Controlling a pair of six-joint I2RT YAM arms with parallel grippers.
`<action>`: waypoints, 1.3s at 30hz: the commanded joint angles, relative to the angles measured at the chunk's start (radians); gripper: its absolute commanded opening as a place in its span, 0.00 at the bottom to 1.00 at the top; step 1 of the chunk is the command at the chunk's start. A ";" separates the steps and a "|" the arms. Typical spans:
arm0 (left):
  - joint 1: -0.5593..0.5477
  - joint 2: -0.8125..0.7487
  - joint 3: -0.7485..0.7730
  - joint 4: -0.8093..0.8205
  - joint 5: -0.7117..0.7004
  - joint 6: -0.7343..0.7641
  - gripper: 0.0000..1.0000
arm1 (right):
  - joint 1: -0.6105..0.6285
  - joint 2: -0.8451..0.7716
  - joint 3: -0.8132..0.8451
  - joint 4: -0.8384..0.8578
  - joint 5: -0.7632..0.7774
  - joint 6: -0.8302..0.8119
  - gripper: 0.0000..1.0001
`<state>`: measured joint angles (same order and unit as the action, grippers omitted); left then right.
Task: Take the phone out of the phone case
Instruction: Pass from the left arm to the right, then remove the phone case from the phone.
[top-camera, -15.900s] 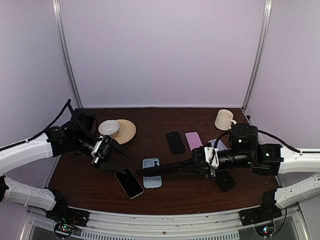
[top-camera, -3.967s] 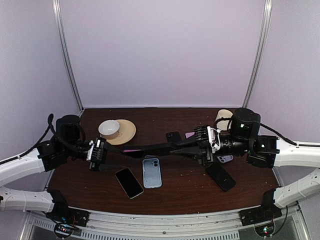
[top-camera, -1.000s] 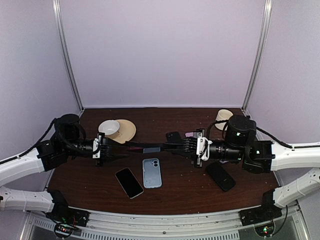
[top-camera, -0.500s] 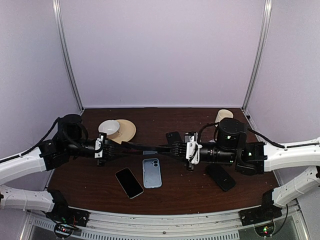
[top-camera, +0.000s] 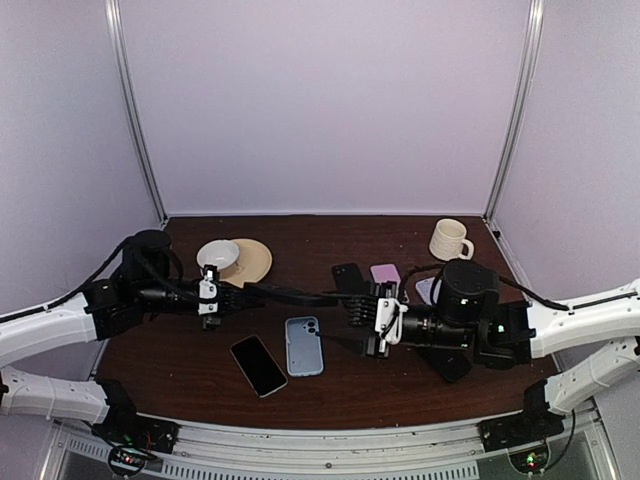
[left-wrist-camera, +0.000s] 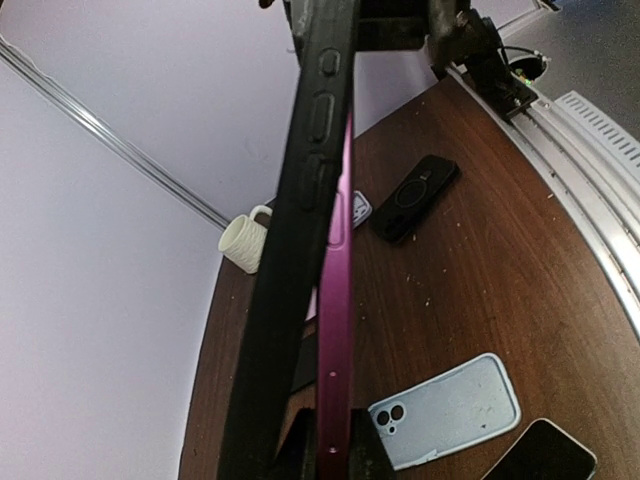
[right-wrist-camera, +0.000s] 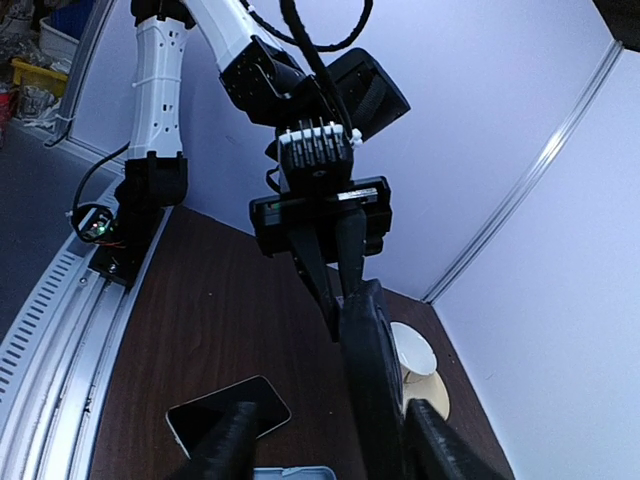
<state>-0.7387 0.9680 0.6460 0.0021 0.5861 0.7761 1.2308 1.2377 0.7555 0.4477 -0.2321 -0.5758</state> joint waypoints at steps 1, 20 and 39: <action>0.001 0.007 0.013 0.045 -0.050 0.057 0.00 | 0.049 -0.091 -0.062 -0.003 0.113 0.148 0.68; -0.082 0.059 0.033 -0.084 -0.032 0.160 0.00 | 0.072 -0.051 0.322 -0.742 0.363 0.784 0.99; -0.095 0.097 0.064 -0.154 0.002 0.167 0.00 | 0.085 0.429 0.814 -1.025 0.317 0.825 0.84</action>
<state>-0.8242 1.0710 0.6640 -0.2039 0.5446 0.9344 1.3109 1.6196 1.5112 -0.4751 0.0875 0.2447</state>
